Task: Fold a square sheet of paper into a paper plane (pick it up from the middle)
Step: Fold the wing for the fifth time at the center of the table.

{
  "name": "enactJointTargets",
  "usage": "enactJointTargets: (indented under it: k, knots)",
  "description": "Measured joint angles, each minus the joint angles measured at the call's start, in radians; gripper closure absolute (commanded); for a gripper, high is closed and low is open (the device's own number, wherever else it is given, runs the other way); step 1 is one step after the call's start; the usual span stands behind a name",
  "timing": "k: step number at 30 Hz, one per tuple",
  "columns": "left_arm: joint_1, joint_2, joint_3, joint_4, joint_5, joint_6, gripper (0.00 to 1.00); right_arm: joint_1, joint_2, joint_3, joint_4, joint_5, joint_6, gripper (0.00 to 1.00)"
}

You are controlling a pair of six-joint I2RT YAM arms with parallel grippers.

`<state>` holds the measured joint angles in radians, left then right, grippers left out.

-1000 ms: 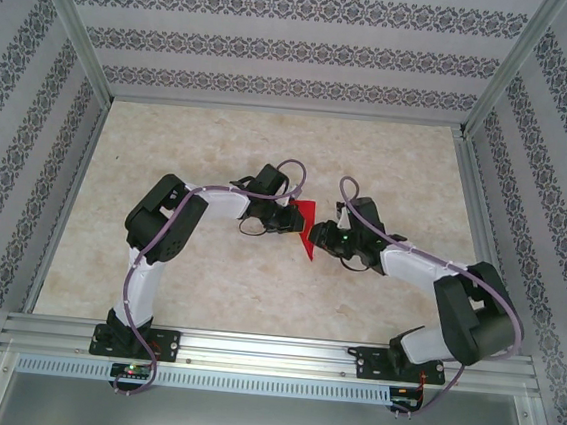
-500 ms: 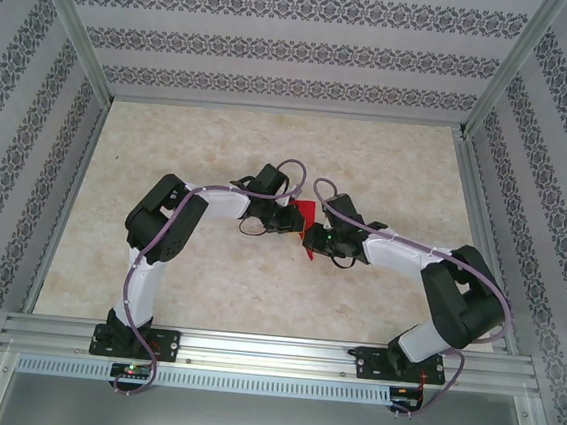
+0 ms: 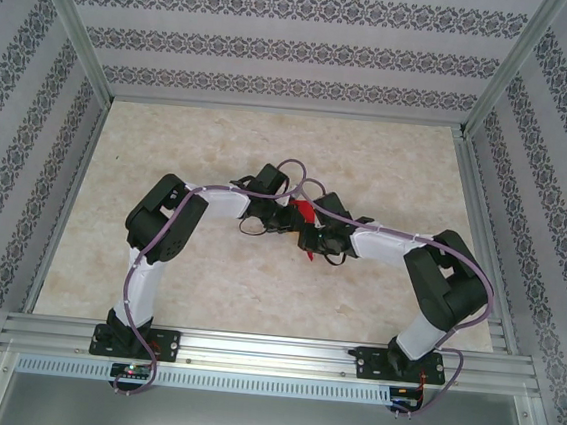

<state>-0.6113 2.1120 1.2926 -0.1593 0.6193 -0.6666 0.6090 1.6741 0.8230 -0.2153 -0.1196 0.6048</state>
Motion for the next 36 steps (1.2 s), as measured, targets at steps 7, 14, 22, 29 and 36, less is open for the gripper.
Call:
enactJointTargets:
  k: [7, 14, 22, 29, 36]
  knots:
    - [0.009, -0.042, -0.025, 0.000, -0.012, -0.027, 0.84, 0.000, 0.005, -0.005, 0.037, 0.011, -0.022, 0.95]
    - [0.051, -0.141, -0.082, 0.020, -0.026, -0.050, 0.83, -0.024, -0.003, -0.085, 0.192, -0.074, -0.031, 1.00]
    - [0.066, -0.171, -0.175, 0.112, -0.026, -0.070, 0.83, -0.095, -0.009, -0.198, 0.420, -0.275, -0.003, 1.00]
    - [0.066, -0.194, -0.246, 0.196, -0.017, -0.076, 0.83, -0.125, -0.008, -0.233, 0.562, -0.412, 0.023, 1.00]
    - [0.066, -0.195, -0.259, 0.275, 0.008, -0.077, 0.83, -0.147, 0.044, -0.248, 0.636, -0.460, 0.078, 1.00]
